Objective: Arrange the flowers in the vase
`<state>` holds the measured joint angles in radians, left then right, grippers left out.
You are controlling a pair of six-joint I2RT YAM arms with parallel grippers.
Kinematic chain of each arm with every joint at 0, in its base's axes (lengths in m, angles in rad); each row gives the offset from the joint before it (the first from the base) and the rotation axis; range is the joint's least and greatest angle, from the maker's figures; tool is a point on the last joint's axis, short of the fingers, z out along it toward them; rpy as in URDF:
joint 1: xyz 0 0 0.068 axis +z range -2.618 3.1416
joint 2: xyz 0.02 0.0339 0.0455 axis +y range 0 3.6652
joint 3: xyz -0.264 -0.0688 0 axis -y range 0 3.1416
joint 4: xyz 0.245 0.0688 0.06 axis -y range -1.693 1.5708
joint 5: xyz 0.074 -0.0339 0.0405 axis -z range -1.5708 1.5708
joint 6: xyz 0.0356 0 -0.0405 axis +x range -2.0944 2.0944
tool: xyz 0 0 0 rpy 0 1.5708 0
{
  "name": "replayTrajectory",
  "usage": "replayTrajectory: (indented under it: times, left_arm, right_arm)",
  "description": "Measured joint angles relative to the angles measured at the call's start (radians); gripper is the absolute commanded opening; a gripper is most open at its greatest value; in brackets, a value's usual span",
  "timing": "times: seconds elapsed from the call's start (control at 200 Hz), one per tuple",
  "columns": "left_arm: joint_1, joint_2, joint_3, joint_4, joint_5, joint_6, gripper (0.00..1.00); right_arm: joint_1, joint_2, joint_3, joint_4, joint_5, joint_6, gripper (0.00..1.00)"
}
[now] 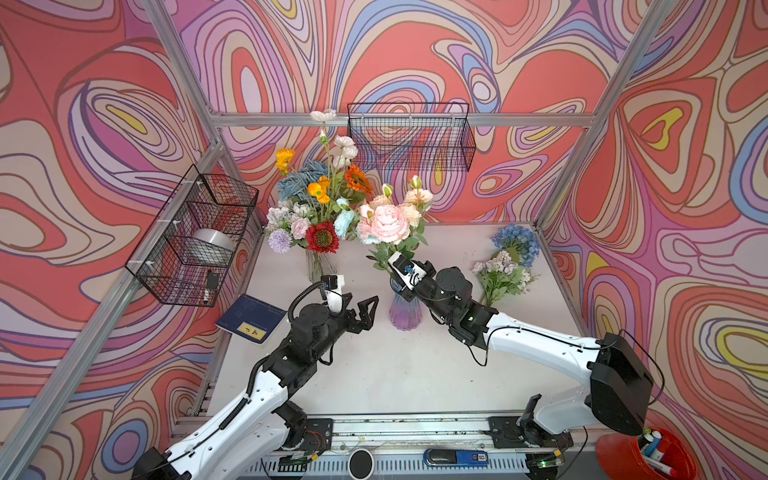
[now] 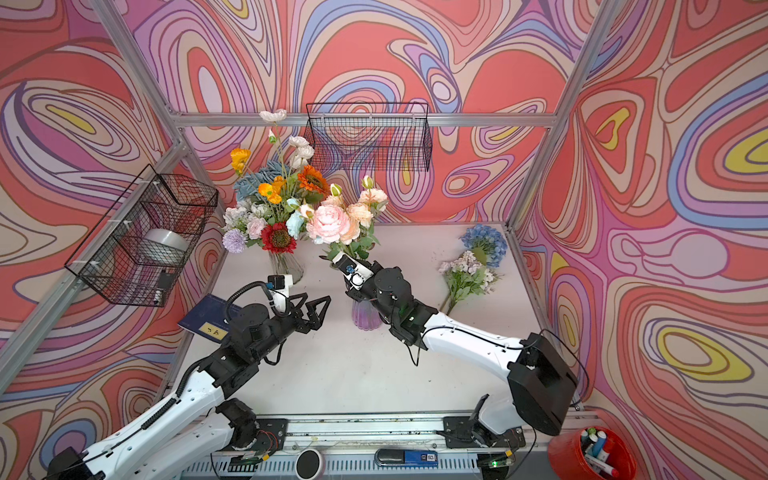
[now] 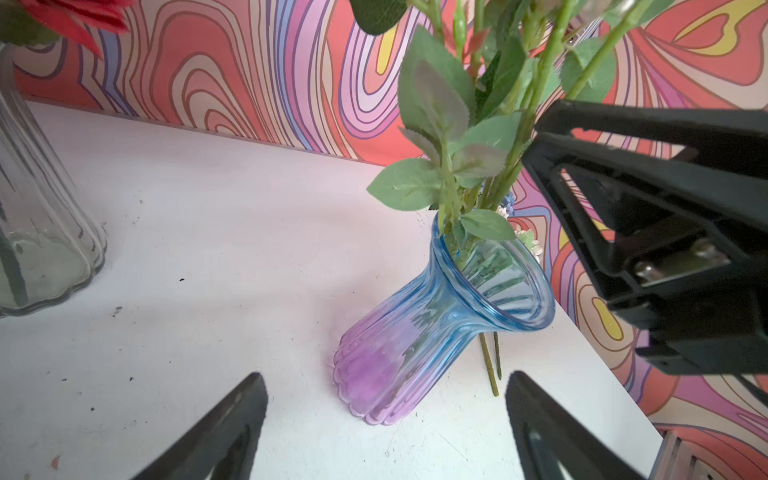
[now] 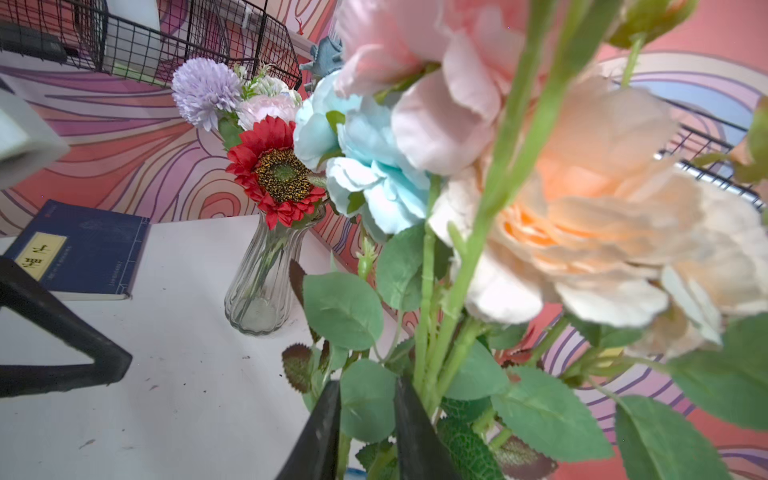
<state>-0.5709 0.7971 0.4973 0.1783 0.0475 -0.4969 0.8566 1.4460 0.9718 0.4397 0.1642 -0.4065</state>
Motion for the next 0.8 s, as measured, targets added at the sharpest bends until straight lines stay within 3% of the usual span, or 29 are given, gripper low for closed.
replayTrajectory:
  times: [0.235,0.411,0.581,0.796]
  left_arm:
    - [-0.004,0.069,0.063,0.085,0.012,0.000,0.93]
    - [-0.006,0.101,0.083,0.120,0.016,0.000,0.93]
    - [-0.006,0.125,0.101,0.137,0.014,0.000,0.93]
    - [-0.006,0.141,0.111,0.139,-0.014,0.016,0.90]
  right_arm:
    - [-0.001,-0.011,-0.031,-0.035,-0.015,0.098,0.26]
    - [-0.001,-0.102,-0.116,-0.052,-0.037,0.125,0.30]
    - [-0.001,-0.181,-0.133,-0.058,-0.066,0.108,0.38]
    - [-0.001,-0.142,-0.097,-0.054,-0.132,0.016,0.36]
